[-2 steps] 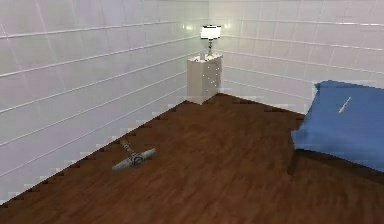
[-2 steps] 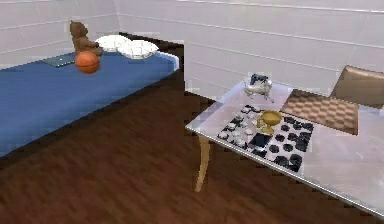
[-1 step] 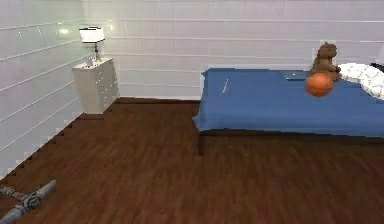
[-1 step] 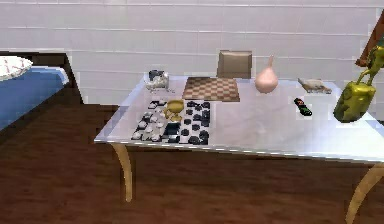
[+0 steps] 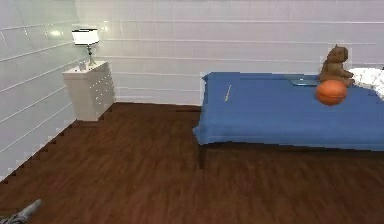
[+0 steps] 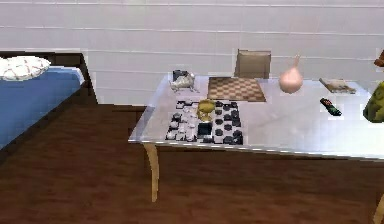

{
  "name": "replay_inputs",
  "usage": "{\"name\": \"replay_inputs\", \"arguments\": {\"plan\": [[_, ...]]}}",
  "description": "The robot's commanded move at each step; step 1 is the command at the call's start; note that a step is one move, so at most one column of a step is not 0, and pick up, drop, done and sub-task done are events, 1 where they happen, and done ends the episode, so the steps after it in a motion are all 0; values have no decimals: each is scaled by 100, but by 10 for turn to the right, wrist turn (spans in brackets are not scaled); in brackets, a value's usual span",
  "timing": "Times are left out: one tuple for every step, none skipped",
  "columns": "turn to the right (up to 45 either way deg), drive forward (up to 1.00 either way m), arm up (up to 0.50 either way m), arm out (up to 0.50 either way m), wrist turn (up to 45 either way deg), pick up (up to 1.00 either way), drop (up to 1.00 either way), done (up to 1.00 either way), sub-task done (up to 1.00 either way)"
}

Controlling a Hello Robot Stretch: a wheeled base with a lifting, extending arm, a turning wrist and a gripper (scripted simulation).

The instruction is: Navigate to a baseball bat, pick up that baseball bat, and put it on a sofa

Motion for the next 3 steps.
{"name": "replay_inputs", "arguments": {"plan": [[90, 0, 0, 0, 0, 0, 0, 0, 0], [0, 70, 0, 0, 0, 0, 0, 0, 0], [-450, 0, 0, 0, 0, 0, 0, 0, 0]]}}
